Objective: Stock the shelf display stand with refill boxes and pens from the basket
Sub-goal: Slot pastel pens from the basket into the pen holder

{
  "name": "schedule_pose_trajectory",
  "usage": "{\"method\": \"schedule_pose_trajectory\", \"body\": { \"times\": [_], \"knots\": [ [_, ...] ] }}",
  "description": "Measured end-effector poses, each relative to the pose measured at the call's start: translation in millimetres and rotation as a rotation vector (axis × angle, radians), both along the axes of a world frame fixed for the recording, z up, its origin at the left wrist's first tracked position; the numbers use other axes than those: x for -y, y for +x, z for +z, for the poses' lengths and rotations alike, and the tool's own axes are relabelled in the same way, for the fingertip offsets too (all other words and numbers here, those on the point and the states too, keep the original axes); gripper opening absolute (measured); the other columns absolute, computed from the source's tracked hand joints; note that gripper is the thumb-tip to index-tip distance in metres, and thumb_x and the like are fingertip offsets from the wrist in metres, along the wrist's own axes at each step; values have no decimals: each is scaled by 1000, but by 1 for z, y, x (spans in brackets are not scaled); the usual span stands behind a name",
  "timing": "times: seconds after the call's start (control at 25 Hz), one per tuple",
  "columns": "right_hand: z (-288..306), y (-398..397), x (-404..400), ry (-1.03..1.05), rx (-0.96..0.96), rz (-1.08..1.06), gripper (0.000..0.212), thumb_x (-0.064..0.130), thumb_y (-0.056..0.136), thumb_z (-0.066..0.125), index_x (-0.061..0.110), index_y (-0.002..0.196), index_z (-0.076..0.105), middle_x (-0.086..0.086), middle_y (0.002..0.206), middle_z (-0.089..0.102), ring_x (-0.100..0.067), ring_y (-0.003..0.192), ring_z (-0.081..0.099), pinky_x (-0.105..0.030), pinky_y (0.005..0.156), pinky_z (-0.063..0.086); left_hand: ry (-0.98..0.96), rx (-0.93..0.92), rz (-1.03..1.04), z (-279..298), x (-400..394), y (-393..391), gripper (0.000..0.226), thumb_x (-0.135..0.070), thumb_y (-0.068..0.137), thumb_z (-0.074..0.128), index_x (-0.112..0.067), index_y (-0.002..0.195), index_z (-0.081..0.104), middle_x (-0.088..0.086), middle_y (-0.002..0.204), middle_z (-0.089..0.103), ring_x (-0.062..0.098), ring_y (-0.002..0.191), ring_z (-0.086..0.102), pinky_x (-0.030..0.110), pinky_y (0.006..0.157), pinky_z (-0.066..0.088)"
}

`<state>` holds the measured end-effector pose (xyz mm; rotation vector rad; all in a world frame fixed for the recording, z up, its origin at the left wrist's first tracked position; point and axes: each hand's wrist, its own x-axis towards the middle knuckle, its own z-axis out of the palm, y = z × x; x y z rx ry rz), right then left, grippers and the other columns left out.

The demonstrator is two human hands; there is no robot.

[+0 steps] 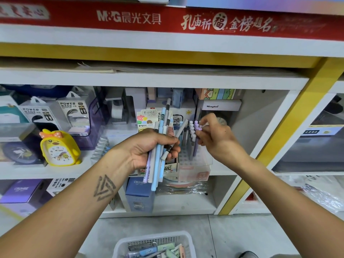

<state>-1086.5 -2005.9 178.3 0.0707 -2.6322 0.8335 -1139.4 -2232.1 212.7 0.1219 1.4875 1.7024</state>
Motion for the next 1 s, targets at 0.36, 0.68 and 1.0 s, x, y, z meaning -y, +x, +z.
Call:
{"method": "schedule_pose_trajectory", "body": {
  "times": [0.36, 0.68, 1.0],
  "knots": [
    [24, -8, 19, -642, 39, -56, 18, 26, 96, 66, 10, 105, 69, -2, 72, 72, -15, 55, 58, -26, 50, 46, 51, -13, -105, 0, -2, 5, 12, -8, 81, 68, 1, 88, 71, 15, 74, 67, 21, 61, 65, 23, 56, 54],
    [33, -12, 27, -859, 16, -27, 14, 4, 95, 65, 1, 109, 65, -10, 72, 70, -21, 60, 64, -30, 57, 54, 70, 25, -85, 3, 4, 4, 16, -8, 77, 69, 3, 87, 73, 20, 79, 69, 24, 63, 69, 24, 50, 56],
    [34, -2, 38, 467, -352, 304, 17, 14, 95, 64, 7, 110, 70, -4, 108, 66, -26, 94, 56, -42, 76, 51, 157, 6, -11, 8, 9, -2, 20, -16, 77, 69, 0, 88, 71, 16, 72, 67, 15, 53, 59, 17, 43, 45]
  ]
}}
